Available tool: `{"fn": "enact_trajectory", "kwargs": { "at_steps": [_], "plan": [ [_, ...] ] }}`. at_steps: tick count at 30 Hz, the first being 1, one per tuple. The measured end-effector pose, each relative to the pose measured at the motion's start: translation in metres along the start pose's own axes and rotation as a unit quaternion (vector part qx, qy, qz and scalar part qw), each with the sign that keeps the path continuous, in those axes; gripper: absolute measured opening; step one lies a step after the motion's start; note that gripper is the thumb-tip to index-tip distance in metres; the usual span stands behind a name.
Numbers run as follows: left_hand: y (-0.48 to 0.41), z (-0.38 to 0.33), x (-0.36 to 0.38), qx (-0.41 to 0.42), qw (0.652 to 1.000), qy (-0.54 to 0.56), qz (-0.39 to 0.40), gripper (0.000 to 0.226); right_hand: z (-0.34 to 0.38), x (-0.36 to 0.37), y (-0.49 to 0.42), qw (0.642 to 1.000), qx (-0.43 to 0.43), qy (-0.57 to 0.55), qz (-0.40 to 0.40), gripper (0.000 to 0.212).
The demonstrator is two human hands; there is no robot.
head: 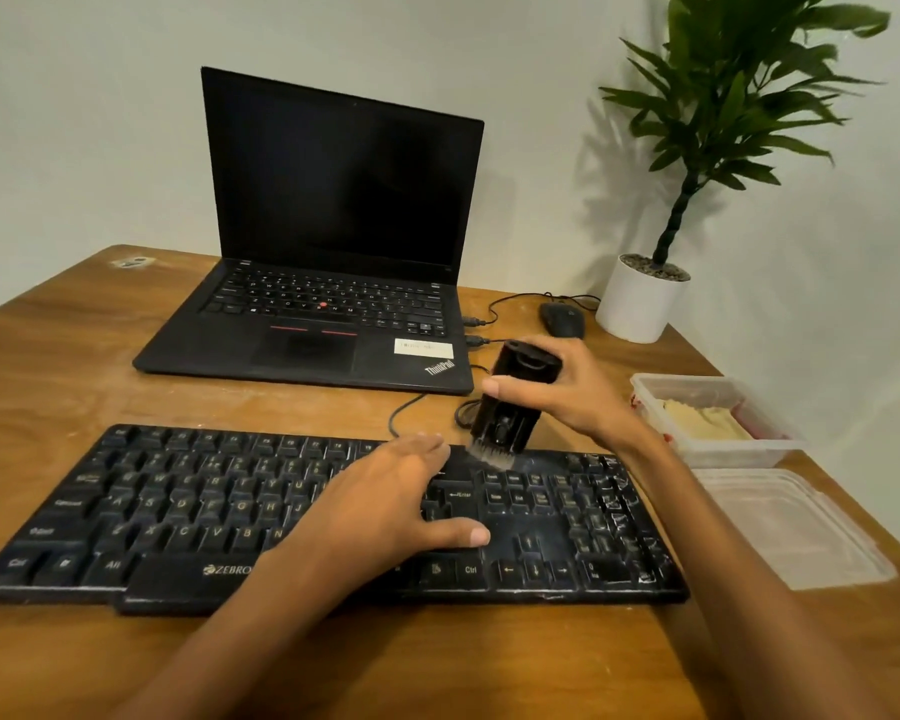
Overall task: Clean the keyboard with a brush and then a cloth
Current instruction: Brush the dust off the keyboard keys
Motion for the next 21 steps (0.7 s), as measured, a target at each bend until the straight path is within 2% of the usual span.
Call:
{"fn": "enact_trajectory", "kwargs": {
  "at_steps": [3,6,10,13,17,21],
  "plan": [
    [0.0,0.001,0.0,0.0,1.0,-0.002,0.001,0.092,-0.003,-0.014,0.001,0.999,-0.006,0.01,-0.035,0.021],
    [0.0,0.0,0.0,-0.001,1.0,0.0,0.003,0.092,-0.007,-0.011,0.005,0.999,0.029,0.022,0.013,0.034],
    [0.0,0.0,0.0,-0.001,1.0,0.0,0.001,0.092,-0.014,-0.036,0.012,0.999,0.038,0.023,-0.02,0.029],
    [0.0,0.0,0.001,-0.003,1.0,-0.002,0.006,0.092,-0.019,-0.034,0.023,0.998,0.061,0.0,0.004,0.03],
    [0.0,0.0,0.001,-0.002,1.0,-0.004,0.006,0.091,-0.015,-0.048,0.022,0.997,0.039,0.023,-0.055,0.025],
    [-0.001,0.001,0.002,-0.008,1.0,-0.001,0.011,0.093,-0.02,-0.039,0.024,0.998,0.055,0.025,-0.03,0.029]
  ]
}}
Point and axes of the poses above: each hand's wrist, its own y-axis away from the middle knuckle, its own x-axis out of the palm, z = x × y, the point moved 8 cm from there along -y, towards the middle knuckle, and after that the axes turned 3 degrees about -z, right-handed, at the moved point
